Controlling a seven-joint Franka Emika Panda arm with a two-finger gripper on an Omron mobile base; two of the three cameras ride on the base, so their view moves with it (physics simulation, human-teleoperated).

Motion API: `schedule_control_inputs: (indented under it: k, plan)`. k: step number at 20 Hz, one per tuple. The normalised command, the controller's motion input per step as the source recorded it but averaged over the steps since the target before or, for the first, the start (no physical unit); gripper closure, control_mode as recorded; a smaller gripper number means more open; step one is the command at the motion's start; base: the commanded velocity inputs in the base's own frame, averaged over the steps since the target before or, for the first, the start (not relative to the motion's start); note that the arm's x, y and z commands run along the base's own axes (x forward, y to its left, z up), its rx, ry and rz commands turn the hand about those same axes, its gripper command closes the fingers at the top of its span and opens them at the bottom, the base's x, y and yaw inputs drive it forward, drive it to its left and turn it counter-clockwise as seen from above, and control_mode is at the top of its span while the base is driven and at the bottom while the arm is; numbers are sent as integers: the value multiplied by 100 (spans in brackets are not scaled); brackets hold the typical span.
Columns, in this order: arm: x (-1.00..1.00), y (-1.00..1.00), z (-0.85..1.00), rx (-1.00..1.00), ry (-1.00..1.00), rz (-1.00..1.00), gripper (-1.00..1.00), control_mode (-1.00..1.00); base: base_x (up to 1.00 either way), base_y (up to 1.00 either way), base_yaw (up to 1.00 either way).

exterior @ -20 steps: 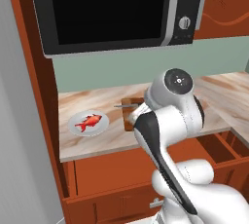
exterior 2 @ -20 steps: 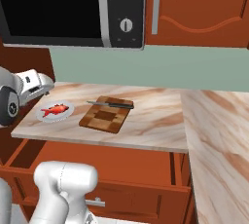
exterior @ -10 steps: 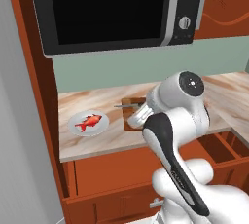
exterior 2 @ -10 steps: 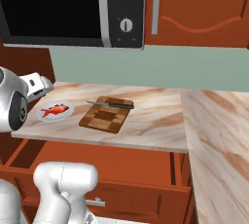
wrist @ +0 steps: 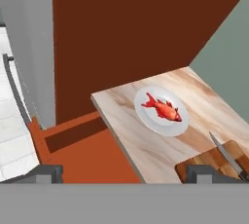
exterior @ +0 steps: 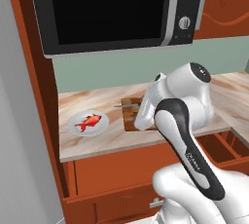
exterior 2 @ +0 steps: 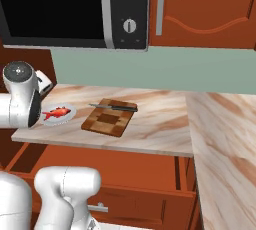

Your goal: Pick up the knife from the drawer and place it on the cutting board. Then place the meat from the plate to the cutting board.

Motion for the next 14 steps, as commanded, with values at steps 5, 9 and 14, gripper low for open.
schedule_control_inputs:
  k: [5, 9, 14]
  plan:
    - [4, 43, 0, -14, 1, 3, -100, -100, 0, 0, 0]
    - [16, 76, -2, -31, 14, 0, -100, -100, 0, 0, 0]
    - [2, 54, -3, -29, 7, 0, -100, -100, 0, 0, 0]
